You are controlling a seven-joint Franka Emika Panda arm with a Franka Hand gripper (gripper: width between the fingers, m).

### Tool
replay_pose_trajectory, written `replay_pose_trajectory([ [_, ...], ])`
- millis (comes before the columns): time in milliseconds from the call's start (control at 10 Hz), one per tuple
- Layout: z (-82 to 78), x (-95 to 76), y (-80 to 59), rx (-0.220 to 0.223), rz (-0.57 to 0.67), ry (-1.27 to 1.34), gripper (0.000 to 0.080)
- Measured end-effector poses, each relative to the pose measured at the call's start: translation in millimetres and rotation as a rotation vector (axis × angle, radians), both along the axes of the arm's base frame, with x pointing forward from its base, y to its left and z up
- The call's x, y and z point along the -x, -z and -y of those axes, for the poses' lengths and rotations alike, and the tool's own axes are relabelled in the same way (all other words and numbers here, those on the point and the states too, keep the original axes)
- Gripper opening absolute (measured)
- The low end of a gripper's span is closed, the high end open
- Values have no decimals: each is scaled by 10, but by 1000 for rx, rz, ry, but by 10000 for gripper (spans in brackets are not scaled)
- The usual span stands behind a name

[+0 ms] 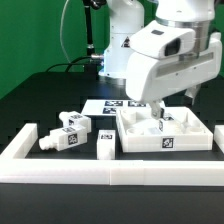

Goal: Assemble one leg

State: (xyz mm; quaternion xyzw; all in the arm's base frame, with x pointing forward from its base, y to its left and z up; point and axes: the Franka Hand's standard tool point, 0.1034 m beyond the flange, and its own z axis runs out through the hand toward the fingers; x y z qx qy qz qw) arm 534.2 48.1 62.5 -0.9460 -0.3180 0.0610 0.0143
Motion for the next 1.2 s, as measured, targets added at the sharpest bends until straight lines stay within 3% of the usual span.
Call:
replay_pose_trajectory([
  [100,36,90,47,-2,-6,8,650],
  [500,43,125,78,-9,-16,46,650],
  [900,111,240,299,-12,-45,130,650],
  [1200,1,312,391,-8,-57,137,650],
])
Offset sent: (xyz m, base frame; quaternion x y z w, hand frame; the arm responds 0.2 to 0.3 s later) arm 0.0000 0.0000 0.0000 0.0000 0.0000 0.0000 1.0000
